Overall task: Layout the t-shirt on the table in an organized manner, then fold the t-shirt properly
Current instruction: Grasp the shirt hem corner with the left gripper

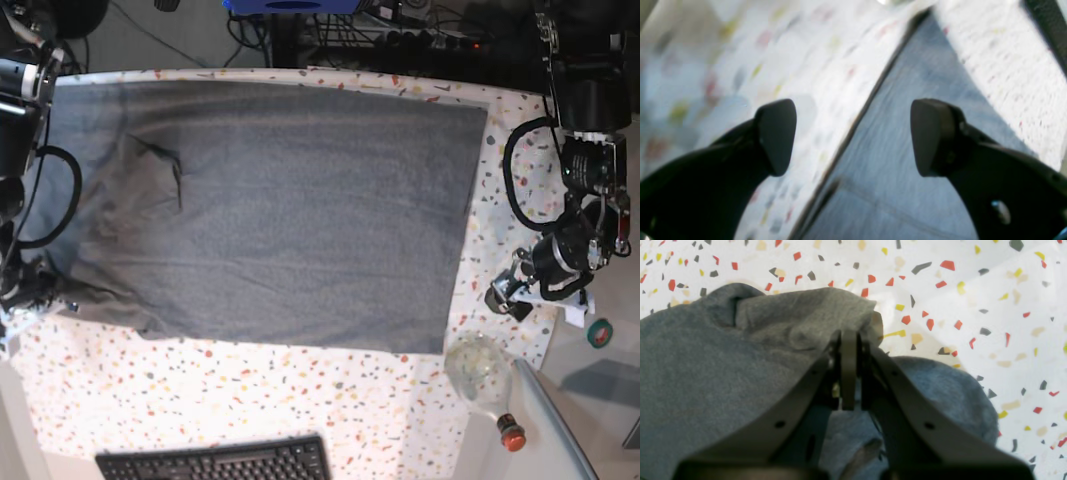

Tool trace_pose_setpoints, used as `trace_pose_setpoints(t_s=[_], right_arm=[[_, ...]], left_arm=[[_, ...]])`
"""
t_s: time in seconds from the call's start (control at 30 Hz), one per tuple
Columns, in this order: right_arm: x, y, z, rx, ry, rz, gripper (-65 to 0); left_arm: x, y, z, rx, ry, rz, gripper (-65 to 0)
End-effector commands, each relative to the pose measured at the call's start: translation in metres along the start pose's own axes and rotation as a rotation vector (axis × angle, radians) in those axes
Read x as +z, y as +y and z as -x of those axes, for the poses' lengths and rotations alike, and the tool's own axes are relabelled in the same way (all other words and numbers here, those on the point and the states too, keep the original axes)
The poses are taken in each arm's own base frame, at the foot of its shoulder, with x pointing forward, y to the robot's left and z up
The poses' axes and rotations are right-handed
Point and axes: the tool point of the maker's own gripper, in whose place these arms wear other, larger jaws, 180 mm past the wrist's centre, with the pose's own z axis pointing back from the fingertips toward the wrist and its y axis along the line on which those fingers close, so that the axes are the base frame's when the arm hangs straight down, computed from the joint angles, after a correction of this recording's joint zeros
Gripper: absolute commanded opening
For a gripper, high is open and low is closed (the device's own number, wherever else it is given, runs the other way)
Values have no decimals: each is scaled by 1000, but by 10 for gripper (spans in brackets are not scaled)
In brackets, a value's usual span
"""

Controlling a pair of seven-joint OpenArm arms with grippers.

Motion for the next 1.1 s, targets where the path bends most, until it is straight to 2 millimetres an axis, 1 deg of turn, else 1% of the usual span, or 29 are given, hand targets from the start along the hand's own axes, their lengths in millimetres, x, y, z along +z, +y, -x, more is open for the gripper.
trace_pose_setpoints(t_s=[0.0,0.07,0.13,0.23,0.37,0.43,0.5,0.6,0.67,0.73,0.8,0.83,0.87,1.07], right_arm=[[9,-4,-31,8,-78,4,-650],[9,-4,-27,10,-63,5,-650],[9,-4,-26,10,-58,5,-650],[9,-4,-26,10,-58,5,-650],[9,-4,-24,10,-55,4,-650],[9,-4,-24,10,-55,4,-650],[9,-3,-23,10,-53,3,-650],[8,-3,-23,10,-51,4,-650],[8,-4,-22,10,-50,4,-650],[8,-4,-22,10,-50,4,-650],[8,-4,-22,10,-50,4,-650],[8,-4,-22,10,-50,4,-650],[8,-4,-21,10,-48,4,-650],[8,-4,-21,10,-48,4,-650]], left_arm=[[-3,6,-14,-3,-42,-21,-142],[-18,10,-9,-8,-30,-52,-142],[-29,7,-1,-37,-1,-66,-142],[-38,-8,7,-78,-5,-53,-142],[-43,-14,14,-85,-4,-44,-142],[-47,-19,24,-73,15,-38,-142],[-50,-15,29,-61,31,-50,-142],[-54,-2,38,-43,59,-83,-142],[-57,-1,45,-36,74,-86,-142],[-58,-8,48,-42,81,-65,-142],[-58,-20,52,-75,86,-3,-142],[-60,-27,57,-84,95,25,-142],[-61,-30,61,-86,101,38,-142],[-60,-34,69,-90,135,48,-142]])
